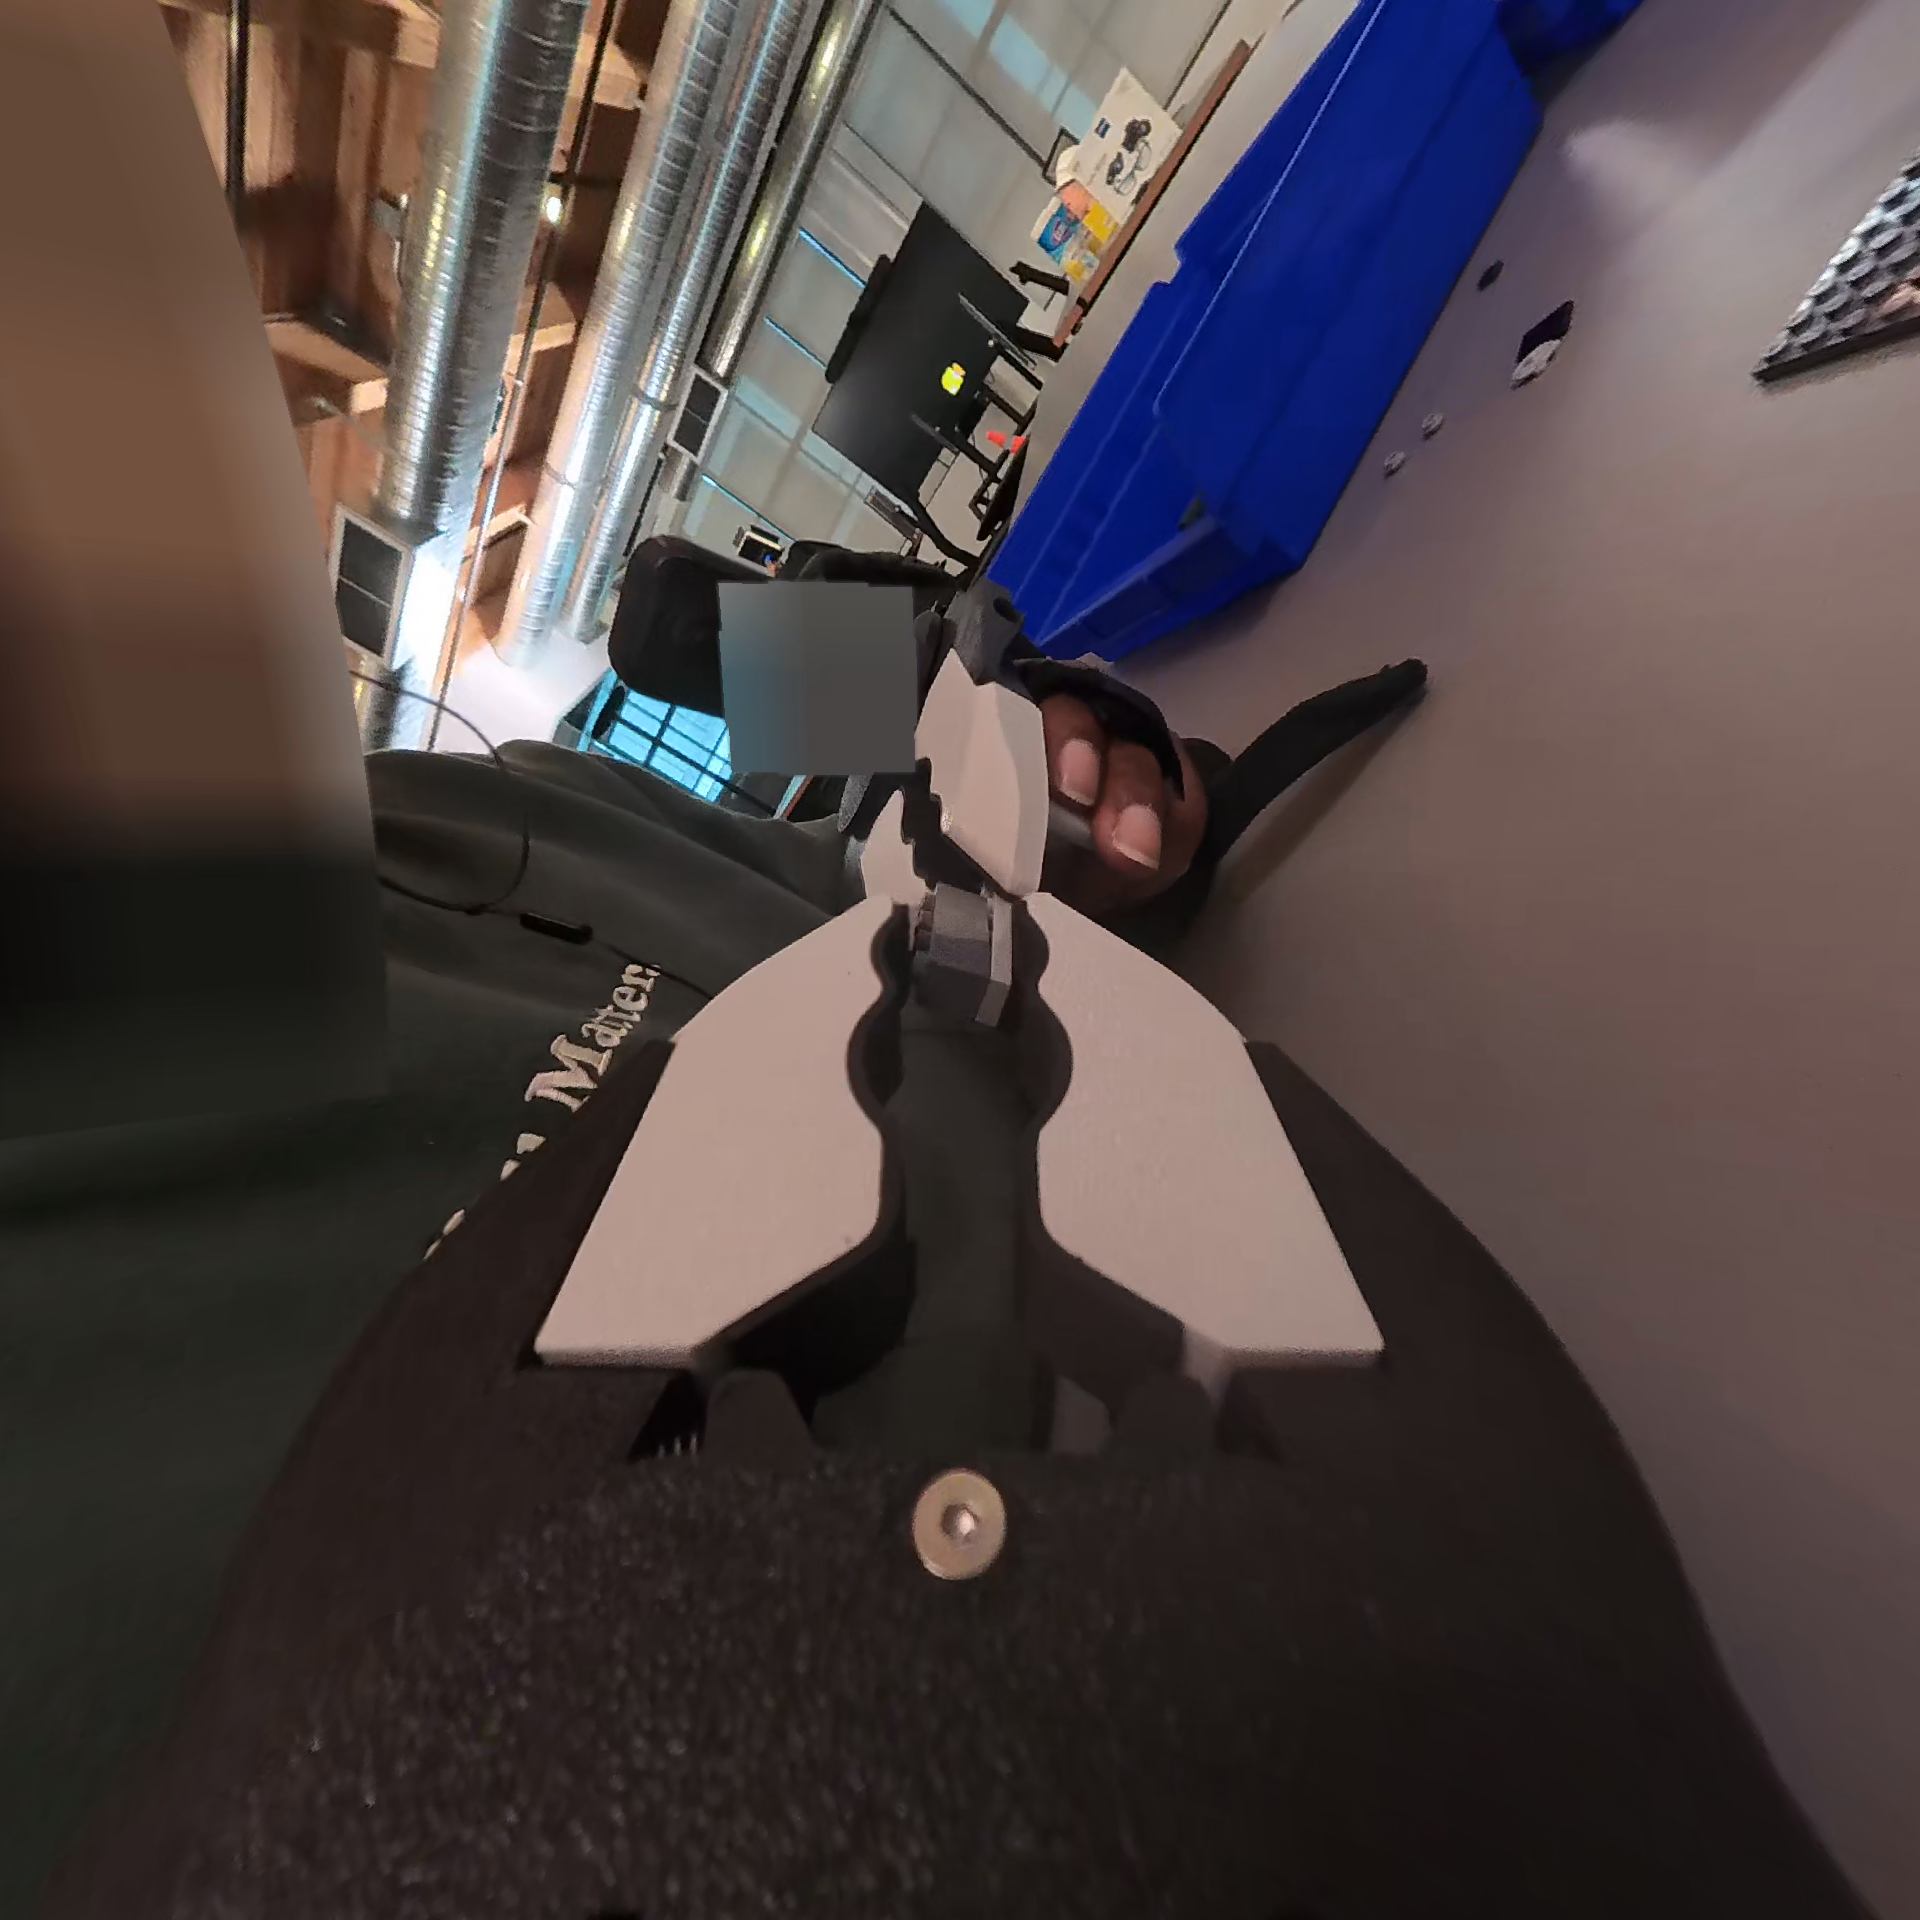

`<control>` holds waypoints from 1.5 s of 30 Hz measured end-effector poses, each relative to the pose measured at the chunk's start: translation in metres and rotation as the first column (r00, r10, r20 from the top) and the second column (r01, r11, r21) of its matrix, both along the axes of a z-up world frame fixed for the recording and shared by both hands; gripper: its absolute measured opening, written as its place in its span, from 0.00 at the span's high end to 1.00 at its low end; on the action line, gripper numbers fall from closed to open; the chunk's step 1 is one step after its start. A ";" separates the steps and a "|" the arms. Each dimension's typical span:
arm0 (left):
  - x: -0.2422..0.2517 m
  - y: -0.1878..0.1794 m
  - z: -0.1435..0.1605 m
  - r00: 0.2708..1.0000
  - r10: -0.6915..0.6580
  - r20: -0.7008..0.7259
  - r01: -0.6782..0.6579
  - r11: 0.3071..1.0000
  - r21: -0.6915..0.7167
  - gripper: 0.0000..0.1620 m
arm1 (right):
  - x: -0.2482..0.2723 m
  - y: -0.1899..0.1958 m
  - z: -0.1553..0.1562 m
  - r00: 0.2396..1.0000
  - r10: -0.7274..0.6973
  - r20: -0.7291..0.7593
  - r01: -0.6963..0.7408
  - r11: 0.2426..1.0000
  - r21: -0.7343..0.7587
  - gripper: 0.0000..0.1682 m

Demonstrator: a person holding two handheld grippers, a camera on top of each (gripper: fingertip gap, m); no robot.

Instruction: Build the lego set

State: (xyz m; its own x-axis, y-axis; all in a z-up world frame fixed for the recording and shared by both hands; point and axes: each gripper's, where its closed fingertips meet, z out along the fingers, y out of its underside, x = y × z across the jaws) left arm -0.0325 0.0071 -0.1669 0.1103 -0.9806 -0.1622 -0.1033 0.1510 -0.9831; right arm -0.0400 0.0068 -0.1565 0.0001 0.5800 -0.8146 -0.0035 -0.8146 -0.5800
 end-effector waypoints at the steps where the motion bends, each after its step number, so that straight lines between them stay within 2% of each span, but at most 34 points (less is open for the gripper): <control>1: 0.000 -0.001 0.000 1.000 -0.002 -0.001 0.002 1.000 0.004 0.95 | 0.000 -0.001 -0.001 1.000 0.002 0.001 -0.002 1.000 0.004 0.87; 9: 0.002 -0.001 -0.004 1.000 0.004 -0.027 -0.002 0.999 0.045 0.95 | 0.005 0.000 -0.005 1.000 -0.023 -0.011 0.022 0.998 -0.065 0.79; 13: 0.003 -0.003 -0.005 0.999 0.018 -0.049 -0.012 0.994 0.110 0.95 | 0.005 -0.003 -0.008 0.999 -0.027 -0.027 0.023 0.990 -0.141 0.82; 18: 0.003 -0.004 -0.006 0.998 0.031 -0.061 -0.022 0.989 0.146 0.95 | 0.002 -0.006 -0.008 0.998 -0.031 -0.056 0.021 0.988 -0.156 0.90; 29: 0.003 -0.006 -0.002 0.999 0.019 -0.035 -0.015 0.995 0.099 0.95 | 0.001 -0.008 -0.005 0.994 -0.060 -0.091 0.056 0.997 -0.054 0.90; 35: 0.004 -0.010 0.001 1.000 0.006 -0.019 -0.004 0.994 0.112 0.95 | 0.002 -0.012 -0.003 0.996 -0.035 -0.083 0.037 0.999 0.023 0.91; 45: 0.003 -0.010 0.002 1.000 0.003 -0.013 -0.001 0.989 0.151 0.95 | 0.000 -0.013 -0.002 0.997 -0.033 -0.074 0.038 0.998 0.058 0.90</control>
State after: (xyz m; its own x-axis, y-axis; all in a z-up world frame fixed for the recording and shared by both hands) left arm -0.0298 -0.0033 -0.1644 0.1094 -0.9445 -0.3097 -0.1162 0.2973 -0.9477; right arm -0.0397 -0.0065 -0.1583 -0.0366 0.6278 -0.7775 -0.0757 -0.7776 -0.6242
